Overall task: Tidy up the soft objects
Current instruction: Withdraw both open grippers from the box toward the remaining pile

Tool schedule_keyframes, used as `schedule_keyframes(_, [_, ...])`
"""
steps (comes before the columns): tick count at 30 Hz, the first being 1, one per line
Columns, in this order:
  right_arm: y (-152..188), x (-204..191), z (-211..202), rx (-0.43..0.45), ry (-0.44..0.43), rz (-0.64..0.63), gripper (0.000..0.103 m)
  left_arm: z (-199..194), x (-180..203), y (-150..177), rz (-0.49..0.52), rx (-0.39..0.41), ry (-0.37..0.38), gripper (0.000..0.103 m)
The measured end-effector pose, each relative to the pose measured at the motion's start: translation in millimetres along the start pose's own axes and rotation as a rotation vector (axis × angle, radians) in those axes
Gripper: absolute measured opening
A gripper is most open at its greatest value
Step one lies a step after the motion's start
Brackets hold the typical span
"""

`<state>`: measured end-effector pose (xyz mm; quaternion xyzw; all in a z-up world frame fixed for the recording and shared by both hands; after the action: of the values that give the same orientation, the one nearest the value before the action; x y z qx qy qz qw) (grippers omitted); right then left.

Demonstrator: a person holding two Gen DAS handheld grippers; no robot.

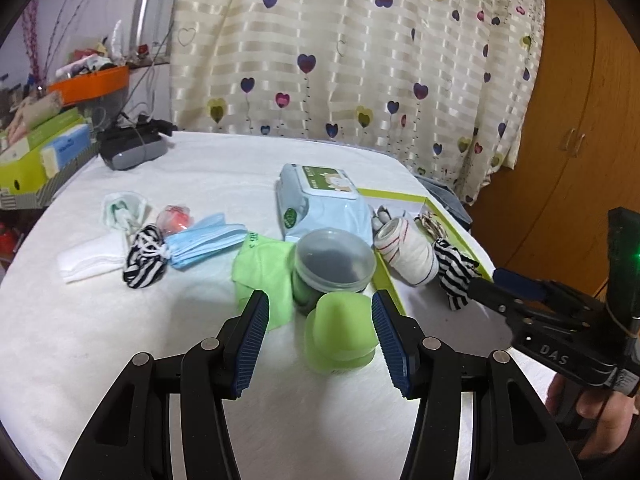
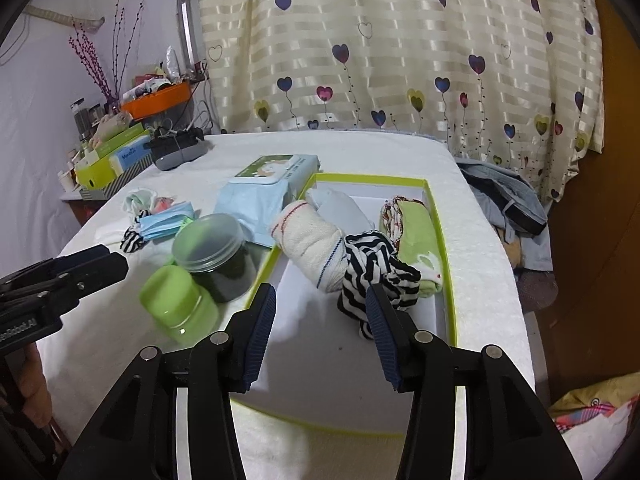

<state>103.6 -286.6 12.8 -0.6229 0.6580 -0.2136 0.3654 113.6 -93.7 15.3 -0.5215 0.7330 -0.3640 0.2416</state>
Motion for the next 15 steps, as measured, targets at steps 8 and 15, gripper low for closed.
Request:
schedule_keyframes(8, [3.2, -20.1, -14.7, 0.017, -0.009, -0.028, 0.048, -13.2, -13.7, 10.5, -0.017, 0.003, -0.016, 0.052])
schedule_keyframes(15, [6.5, -36.7, -25.8, 0.029, -0.023, -0.052, 0.048, -23.5, -23.4, 15.7, -0.029, 0.011, -0.029, 0.052])
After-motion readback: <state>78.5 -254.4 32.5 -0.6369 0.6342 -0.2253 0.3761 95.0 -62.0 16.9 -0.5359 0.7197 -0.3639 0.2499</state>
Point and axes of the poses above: each gripper's, at about its wrist camera, not at the fingertips, and z roughly the way its jaws point, x to its right, y to its underside, the point moved 5 cm from there along z, roughly the way its jaws point, and after that the axes turned 11 degrees about z, right-handed, at the moved point
